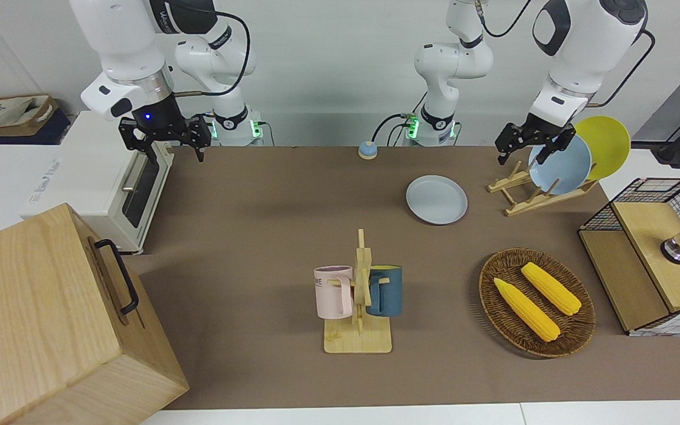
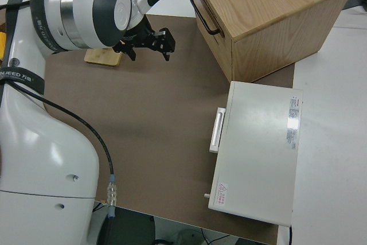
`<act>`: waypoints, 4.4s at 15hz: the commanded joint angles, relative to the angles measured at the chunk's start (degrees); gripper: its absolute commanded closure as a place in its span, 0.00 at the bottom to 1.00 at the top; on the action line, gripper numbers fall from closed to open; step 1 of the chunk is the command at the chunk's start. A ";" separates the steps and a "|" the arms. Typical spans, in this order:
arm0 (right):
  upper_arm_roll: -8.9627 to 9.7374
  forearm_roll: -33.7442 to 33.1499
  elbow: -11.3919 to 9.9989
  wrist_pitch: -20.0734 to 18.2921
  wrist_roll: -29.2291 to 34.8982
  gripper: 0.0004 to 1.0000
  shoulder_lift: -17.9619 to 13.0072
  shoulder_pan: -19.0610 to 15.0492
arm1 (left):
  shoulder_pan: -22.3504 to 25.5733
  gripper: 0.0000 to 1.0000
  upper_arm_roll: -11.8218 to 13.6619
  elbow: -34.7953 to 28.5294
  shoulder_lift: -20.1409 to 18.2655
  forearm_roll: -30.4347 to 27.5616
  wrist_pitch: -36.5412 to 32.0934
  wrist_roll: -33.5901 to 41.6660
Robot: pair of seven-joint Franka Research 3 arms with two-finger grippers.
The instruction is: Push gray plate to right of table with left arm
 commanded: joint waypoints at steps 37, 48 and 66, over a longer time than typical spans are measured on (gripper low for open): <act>-0.01 0.40 0.08 -0.60 0.18 0.02 -0.33 -0.04 | -0.99 0.00 -1.45 -38.11 -12.62 0.47 24.85 -2.76; -0.01 0.40 0.08 -0.60 0.18 0.02 -0.33 -0.04 | -0.99 0.00 -1.98 -47.60 -10.44 0.56 39.17 -2.58; -0.01 0.40 0.08 -0.60 0.18 0.02 -0.33 -0.04 | -0.99 0.20 -1.98 -51.57 -5.15 0.65 48.59 -1.52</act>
